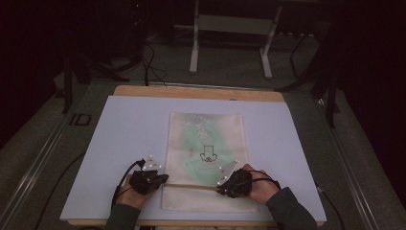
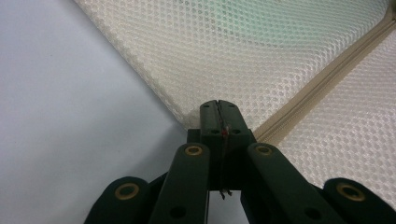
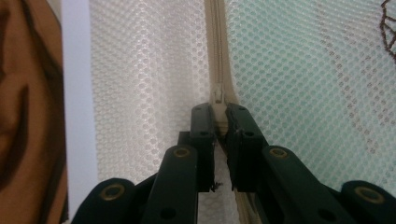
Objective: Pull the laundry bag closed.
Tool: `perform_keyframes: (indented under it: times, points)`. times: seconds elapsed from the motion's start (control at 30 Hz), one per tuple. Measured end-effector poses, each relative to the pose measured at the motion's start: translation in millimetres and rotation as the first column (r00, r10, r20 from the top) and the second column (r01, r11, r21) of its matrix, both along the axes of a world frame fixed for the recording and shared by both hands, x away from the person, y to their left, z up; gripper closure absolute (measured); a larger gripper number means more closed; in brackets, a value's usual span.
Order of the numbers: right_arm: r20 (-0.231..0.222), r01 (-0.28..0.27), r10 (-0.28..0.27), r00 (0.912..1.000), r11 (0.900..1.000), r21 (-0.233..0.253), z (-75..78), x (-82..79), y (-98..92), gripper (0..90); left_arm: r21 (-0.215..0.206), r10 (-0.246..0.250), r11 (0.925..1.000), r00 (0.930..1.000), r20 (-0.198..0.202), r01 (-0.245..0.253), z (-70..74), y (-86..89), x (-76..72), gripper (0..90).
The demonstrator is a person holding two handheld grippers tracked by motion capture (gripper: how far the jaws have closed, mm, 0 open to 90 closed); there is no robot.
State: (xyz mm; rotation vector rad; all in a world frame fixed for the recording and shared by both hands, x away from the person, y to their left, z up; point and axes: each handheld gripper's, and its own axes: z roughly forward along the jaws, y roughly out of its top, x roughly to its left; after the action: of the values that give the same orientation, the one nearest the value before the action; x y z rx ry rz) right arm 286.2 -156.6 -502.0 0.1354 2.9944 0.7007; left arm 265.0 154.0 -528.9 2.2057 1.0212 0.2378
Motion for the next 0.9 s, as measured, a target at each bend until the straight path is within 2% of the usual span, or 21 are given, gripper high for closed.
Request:
perform_keyframes:
  times: [0.9]
  points:
    - [0.0,0.041,-0.041,0.9992,0.999,0.015,1.8,-0.9,-23.3,82.4,0.001,0.002,1.0,1.0,0.0,-0.002,0.1,-0.1,0.0,89.6]
